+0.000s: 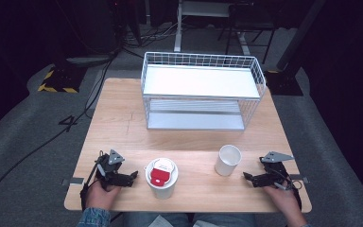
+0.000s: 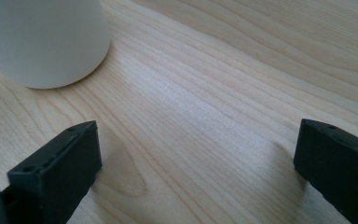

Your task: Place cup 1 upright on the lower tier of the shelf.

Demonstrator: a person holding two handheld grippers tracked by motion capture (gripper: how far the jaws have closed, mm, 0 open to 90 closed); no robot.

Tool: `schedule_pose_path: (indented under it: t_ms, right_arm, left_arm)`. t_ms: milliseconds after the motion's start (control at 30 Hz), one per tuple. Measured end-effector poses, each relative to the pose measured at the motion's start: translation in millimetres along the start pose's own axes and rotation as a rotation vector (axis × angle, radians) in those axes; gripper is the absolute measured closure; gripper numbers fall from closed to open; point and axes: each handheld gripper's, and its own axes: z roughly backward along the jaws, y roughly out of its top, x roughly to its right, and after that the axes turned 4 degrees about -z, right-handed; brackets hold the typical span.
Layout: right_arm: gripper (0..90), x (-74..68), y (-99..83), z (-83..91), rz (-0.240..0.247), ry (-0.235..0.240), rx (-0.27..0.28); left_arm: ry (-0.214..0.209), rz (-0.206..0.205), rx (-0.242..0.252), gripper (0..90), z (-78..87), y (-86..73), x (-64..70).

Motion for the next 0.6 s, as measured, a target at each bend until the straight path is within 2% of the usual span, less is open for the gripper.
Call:
schedule_pose_path:
  t_ms: [167,367,433,467,600]
  right_arm:
    - [3.1,0.8,0.4,1.5,0.002,0.000,0.002]
    - [3.9,-1.4,4.2,11.4,0.003,0.007,0.026]
    - [4.2,-2.8,4.9,15.0,0.006,0.013,0.034]
    - [4.2,-4.7,6.2,19.8,0.004,0.019,0.043]
    - [4.2,-10.6,9.8,29.8,-0.003,0.047,0.072]
  left_arm:
    - [0.001,0.002,0.001,0.5,-0.4,0.4,-0.1]
    - [0.001,0.004,0.001,0.7,-1.1,1.2,-1.0]
    - [0.004,0.002,0.003,2.6,-1.0,1.8,-2.8]
    - [0.018,0.017,0.015,3.8,-1.2,1.8,-3.6]
    - [0.018,0.019,0.014,4.8,-1.0,1.8,-3.7]
